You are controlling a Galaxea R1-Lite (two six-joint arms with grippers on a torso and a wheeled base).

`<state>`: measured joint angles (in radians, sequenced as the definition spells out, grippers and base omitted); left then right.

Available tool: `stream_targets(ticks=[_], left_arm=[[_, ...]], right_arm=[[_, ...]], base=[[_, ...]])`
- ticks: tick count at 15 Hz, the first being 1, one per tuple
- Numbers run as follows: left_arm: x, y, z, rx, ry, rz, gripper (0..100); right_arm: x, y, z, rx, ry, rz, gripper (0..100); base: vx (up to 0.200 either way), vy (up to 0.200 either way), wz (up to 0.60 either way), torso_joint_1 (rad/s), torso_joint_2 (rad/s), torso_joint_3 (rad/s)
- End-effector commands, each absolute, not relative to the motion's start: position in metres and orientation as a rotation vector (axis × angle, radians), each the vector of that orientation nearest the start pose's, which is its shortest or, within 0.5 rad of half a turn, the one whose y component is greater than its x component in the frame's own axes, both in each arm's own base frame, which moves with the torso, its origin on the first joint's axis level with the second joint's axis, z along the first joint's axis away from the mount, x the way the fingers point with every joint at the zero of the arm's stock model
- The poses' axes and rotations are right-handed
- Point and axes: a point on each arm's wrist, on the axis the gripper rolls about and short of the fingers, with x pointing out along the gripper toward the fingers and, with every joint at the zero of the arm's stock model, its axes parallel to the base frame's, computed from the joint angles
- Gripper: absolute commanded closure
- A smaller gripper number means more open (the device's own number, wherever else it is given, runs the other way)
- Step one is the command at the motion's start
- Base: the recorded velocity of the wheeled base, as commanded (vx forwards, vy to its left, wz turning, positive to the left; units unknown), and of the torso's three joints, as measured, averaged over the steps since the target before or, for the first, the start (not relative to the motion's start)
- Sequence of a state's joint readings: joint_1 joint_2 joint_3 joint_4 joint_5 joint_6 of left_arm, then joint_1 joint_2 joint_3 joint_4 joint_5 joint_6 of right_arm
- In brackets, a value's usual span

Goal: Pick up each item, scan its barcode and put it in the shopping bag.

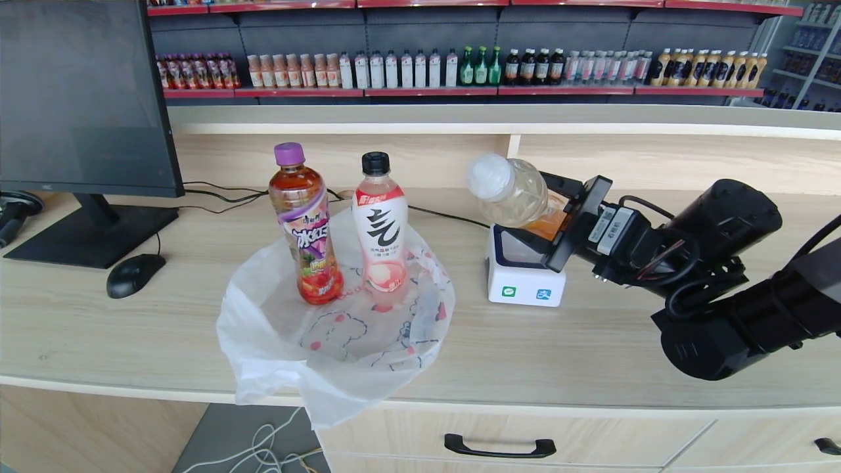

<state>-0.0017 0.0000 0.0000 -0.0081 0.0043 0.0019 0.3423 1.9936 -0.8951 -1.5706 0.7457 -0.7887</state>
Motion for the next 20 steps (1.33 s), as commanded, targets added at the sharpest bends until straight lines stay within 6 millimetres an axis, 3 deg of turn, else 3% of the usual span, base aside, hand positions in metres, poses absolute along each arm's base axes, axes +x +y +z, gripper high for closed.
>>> stream_targets(ticks=[1,5,7,12,15,20], left_arm=[[-0.023,0.000,0.076,-0.014,-0.008,0.003,0],[-0.023,0.000,0.076,-0.018,-0.008,0.003,0],[-0.023,0.000,0.076,-0.029,-0.006,0.005,0],[-0.023,0.000,0.076,-0.018,-0.003,0.003,0],[-0.023,0.000,0.076,-0.020,-0.003,0.003,0],[-0.023,0.000,0.076,-0.018,-0.003,0.003,0]], right_arm=[[0.331,0.137,0.199,-0.766,-0.887,0.832,100],[0.323,0.135,0.219,-0.640,-0.837,0.724,100],[0.317,0.143,0.217,-0.545,-0.775,0.677,100],[0.311,0.139,0.230,-0.148,-0.617,0.426,100],[0.303,0.139,0.230,0.089,-0.545,0.417,100],[0.290,0.132,0.218,0.117,-0.478,0.415,100]], base=[[0.000,0.000,0.00,0.000,0.00,0.000],[0.000,0.000,0.00,0.000,0.00,0.000],[0.000,0.000,0.00,0.000,0.00,0.000],[0.000,0.000,0.00,0.000,0.00,0.000],[0.000,0.000,0.00,0.000,0.00,0.000],[-0.040,0.000,0.00,0.000,0.00,0.000]])
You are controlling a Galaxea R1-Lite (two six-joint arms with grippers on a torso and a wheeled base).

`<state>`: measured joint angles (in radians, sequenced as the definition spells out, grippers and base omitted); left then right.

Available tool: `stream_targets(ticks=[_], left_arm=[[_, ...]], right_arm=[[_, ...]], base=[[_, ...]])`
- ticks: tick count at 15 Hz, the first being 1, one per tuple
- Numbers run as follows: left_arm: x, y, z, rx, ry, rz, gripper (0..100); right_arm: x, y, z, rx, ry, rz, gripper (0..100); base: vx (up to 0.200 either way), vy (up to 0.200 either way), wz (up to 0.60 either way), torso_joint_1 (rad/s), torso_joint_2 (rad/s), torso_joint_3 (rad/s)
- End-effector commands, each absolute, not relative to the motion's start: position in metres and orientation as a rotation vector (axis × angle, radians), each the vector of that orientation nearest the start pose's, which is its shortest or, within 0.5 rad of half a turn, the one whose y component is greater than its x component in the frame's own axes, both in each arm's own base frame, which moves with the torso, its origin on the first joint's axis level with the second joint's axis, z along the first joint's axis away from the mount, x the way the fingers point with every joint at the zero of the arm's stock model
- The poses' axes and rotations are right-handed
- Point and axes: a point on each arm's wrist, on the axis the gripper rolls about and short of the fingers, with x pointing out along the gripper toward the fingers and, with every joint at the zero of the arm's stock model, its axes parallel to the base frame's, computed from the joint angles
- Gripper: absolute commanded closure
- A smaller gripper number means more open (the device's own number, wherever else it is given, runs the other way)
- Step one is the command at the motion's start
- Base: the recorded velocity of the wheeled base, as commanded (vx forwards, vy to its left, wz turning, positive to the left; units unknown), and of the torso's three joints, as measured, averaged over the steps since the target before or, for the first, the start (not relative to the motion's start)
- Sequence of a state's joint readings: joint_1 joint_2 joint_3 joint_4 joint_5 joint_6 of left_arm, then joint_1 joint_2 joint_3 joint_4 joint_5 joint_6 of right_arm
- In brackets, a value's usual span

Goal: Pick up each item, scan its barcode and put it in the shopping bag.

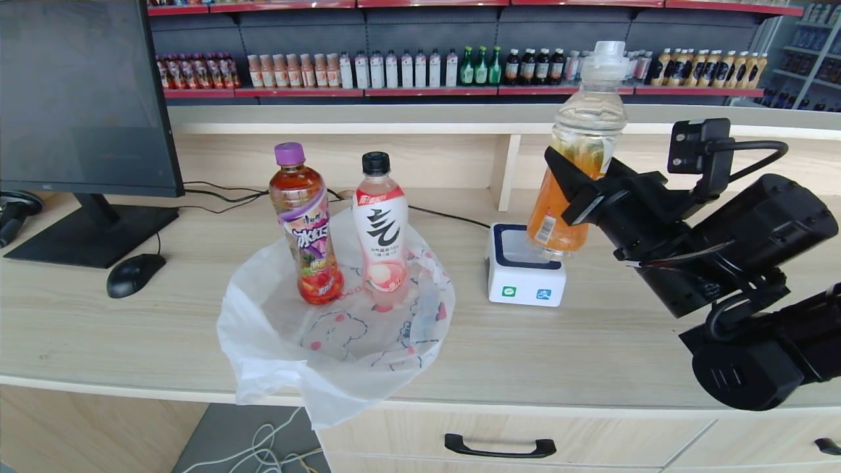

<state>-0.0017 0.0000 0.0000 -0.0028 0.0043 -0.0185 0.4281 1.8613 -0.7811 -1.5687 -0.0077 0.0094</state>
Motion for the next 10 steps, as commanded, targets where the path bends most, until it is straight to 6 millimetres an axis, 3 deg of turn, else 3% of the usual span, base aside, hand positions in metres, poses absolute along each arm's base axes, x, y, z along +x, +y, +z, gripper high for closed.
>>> stream_targets(ticks=[1,5,10], left_arm=[[-0.0228,0.0001,0.0758,-0.018,-0.003,0.003,0],[-0.0228,0.0001,0.0758,-0.020,-0.003,0.003,0],[-0.0228,0.0001,0.0758,-0.020,-0.003,0.003,0]], right_arm=[[0.2844,0.1294,0.2153,0.114,-0.459,0.409,100],[0.2822,0.1268,0.2148,0.114,-0.454,0.403,100],[0.2822,0.1268,0.2148,0.112,-0.455,0.403,100]], base=[[-0.200,0.000,0.00,0.012,0.01,0.002],[-0.200,0.000,0.00,-0.001,0.00,0.001],[0.000,0.000,0.00,0.000,0.00,0.000]])
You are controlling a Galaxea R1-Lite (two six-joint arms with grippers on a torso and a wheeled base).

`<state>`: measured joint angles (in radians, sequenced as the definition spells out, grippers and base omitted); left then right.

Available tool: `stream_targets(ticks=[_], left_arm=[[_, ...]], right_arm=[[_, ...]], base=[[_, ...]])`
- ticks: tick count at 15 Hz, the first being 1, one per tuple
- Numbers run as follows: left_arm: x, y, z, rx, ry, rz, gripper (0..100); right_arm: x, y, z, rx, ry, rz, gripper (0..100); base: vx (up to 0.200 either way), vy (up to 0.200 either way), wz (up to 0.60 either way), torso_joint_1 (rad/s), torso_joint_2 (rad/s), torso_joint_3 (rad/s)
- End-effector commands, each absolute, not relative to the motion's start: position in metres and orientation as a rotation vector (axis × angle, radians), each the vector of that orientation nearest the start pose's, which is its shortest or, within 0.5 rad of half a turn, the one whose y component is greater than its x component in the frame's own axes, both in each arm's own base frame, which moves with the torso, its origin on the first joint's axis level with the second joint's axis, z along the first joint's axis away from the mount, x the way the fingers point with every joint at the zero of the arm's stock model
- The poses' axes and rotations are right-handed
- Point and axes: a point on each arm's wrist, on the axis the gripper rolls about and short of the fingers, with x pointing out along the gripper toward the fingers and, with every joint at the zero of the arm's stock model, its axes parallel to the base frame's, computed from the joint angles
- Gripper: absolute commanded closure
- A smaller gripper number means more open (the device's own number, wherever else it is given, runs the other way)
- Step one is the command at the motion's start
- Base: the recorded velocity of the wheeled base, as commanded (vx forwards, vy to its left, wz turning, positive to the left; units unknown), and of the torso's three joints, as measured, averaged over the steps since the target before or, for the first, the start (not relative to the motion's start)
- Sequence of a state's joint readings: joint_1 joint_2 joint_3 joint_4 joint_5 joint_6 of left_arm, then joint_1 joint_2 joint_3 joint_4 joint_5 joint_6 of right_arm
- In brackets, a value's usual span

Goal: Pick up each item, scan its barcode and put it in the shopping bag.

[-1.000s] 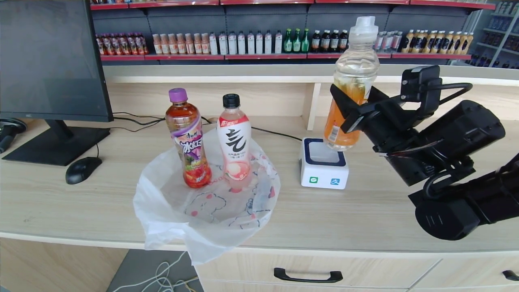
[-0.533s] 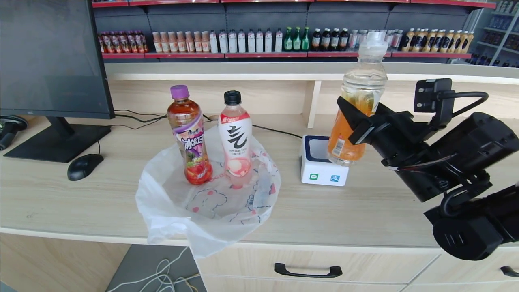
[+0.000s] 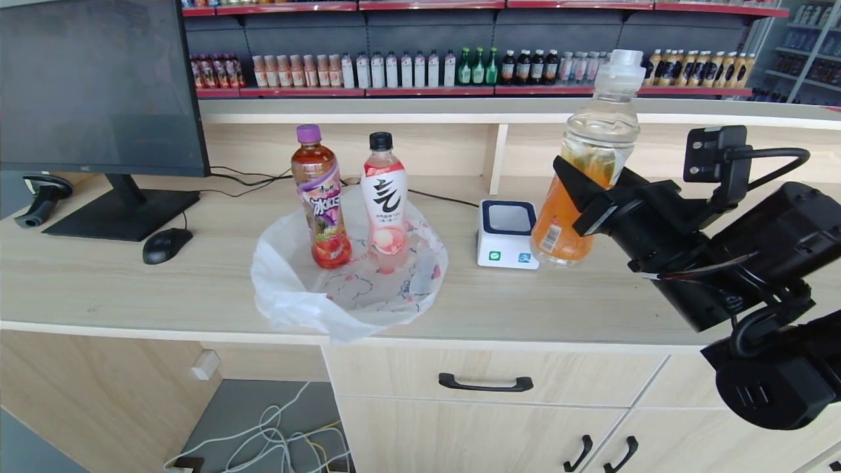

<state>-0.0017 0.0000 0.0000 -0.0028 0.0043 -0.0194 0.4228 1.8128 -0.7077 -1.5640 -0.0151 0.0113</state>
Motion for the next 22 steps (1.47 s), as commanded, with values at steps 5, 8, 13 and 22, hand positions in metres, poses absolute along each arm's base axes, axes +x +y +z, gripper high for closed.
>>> stream_targets(ticks=[5,8,13,22], left_arm=[[-0.023,0.000,0.076,-0.020,-0.003,0.003,0],[-0.023,0.000,0.076,-0.018,-0.003,0.003,0],[-0.023,0.000,0.076,-0.018,-0.003,0.003,0],[-0.023,0.000,0.076,-0.020,-0.003,0.003,0]], right_arm=[[0.281,0.127,0.216,0.113,-0.458,0.405,100],[0.277,0.127,0.216,0.114,-0.454,0.411,100],[0.259,0.142,0.214,0.125,-0.438,0.480,100],[0.258,0.177,0.193,0.089,-0.381,0.574,100]], base=[[0.000,0.000,0.36,0.001,0.00,0.001],[0.000,0.000,0.60,0.007,0.00,0.002],[0.000,0.000,0.00,0.000,0.00,0.000],[0.000,0.000,0.00,0.000,0.00,0.000]])
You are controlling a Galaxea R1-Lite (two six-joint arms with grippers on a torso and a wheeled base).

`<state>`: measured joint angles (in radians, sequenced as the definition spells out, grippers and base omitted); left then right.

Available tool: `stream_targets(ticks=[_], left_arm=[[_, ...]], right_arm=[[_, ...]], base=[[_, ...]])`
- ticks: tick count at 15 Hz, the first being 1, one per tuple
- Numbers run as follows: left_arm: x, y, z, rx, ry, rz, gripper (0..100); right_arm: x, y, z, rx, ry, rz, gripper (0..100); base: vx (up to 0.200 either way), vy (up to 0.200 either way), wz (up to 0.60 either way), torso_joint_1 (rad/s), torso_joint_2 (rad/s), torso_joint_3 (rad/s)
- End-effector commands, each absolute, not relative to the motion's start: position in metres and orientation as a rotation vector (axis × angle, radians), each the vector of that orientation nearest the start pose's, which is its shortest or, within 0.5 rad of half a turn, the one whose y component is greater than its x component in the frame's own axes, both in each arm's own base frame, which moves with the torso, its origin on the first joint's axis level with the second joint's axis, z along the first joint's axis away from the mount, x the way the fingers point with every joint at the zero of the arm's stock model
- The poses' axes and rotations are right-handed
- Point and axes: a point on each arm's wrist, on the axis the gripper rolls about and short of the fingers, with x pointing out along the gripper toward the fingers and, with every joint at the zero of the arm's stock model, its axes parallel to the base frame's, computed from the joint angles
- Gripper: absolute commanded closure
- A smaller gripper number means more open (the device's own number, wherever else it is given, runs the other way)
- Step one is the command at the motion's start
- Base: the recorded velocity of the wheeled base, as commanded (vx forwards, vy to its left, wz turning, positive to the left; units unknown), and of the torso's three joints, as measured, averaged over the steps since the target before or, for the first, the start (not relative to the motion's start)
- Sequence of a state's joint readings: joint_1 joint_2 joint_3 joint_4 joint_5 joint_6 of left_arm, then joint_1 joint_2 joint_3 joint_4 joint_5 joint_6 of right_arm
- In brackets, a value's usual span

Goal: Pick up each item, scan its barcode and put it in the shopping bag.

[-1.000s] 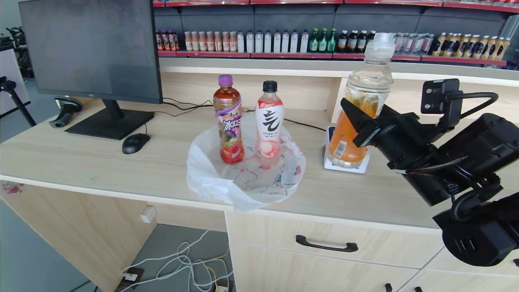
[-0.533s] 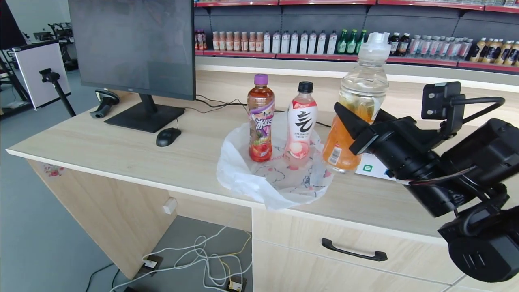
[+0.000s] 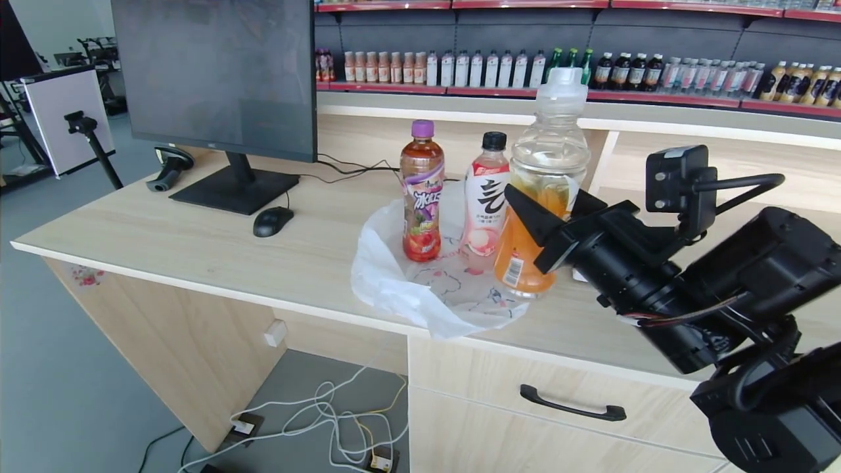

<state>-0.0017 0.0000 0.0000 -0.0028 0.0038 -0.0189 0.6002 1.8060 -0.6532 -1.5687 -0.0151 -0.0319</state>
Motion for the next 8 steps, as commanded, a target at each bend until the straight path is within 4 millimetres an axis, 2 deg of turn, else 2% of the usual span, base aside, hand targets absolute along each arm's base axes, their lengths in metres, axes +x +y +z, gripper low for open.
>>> stream_targets(ticks=[1,8], left_arm=[[-0.023,0.000,0.076,-0.020,-0.003,0.003,0],[-0.023,0.000,0.076,-0.021,-0.003,0.003,0]], right_arm=[[0.263,0.181,0.189,0.086,-0.372,0.576,100],[0.284,0.204,0.180,0.096,-0.378,0.595,100]], base=[[0.000,0.000,0.00,0.000,0.00,0.000],[0.000,0.000,0.00,0.000,0.00,0.000]])
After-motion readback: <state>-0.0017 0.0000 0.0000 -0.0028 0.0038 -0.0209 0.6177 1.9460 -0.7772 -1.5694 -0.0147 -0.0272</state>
